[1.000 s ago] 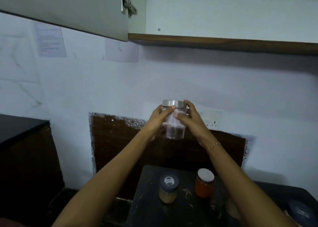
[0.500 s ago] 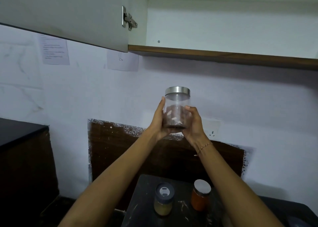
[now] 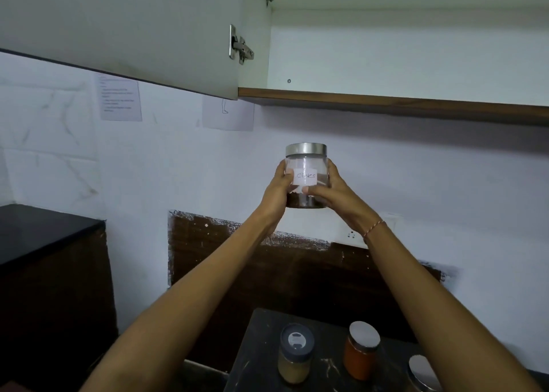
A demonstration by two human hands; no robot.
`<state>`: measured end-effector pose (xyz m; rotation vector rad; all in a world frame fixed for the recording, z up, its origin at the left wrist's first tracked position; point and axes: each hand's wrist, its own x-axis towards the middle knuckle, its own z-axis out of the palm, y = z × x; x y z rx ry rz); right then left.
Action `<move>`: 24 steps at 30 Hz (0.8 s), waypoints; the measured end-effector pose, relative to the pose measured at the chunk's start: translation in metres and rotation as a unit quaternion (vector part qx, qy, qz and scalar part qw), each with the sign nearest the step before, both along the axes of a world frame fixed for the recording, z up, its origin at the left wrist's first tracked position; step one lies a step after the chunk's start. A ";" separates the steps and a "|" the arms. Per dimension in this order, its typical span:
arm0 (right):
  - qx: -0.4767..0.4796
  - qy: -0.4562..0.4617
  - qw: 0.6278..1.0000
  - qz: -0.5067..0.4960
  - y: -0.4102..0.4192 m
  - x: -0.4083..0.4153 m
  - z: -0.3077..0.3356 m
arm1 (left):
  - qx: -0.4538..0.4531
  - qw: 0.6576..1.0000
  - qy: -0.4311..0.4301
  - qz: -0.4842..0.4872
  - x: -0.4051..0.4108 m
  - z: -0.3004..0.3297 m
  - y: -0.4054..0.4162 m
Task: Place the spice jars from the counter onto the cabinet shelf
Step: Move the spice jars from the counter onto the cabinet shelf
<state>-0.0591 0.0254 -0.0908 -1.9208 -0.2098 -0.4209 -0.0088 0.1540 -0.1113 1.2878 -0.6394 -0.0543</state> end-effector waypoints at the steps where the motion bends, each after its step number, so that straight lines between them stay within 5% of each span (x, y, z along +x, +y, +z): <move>1: -0.017 0.004 1.000 0.019 -0.001 0.000 0.005 | -0.009 1.000 -0.002 -0.005 0.003 0.005 0.003; 6: -0.102 -0.013 0.995 0.006 -0.004 0.006 0.031 | -0.001 0.998 -0.040 -0.050 0.014 0.028 0.014; 24: 0.021 -0.145 0.989 0.030 -0.028 0.078 0.155 | -0.026 0.981 -0.181 0.067 0.087 0.164 0.017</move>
